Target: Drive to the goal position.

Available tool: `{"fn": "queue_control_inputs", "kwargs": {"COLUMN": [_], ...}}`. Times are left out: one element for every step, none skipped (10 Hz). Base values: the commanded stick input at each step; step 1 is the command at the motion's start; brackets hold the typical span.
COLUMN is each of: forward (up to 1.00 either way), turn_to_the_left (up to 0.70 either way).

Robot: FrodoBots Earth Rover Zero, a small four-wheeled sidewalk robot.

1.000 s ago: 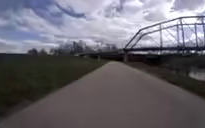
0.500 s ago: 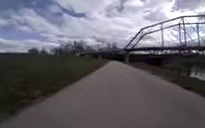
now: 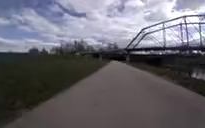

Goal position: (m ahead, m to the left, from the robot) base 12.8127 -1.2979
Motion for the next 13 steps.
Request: {"fn": "queue_control_inputs", "kwargs": {"forward": [1.0,1.0,1.0,1.0,1.0,1.0,1.0,1.0,1.0,1.0,1.0,1.0,1.0], "turn_to_the_left": [0.0,0.0,-0.01,-0.02,-0.12,-0.37,-0.38,-0.24,-0.11,0.0,0.0,0.0,0.0]}}
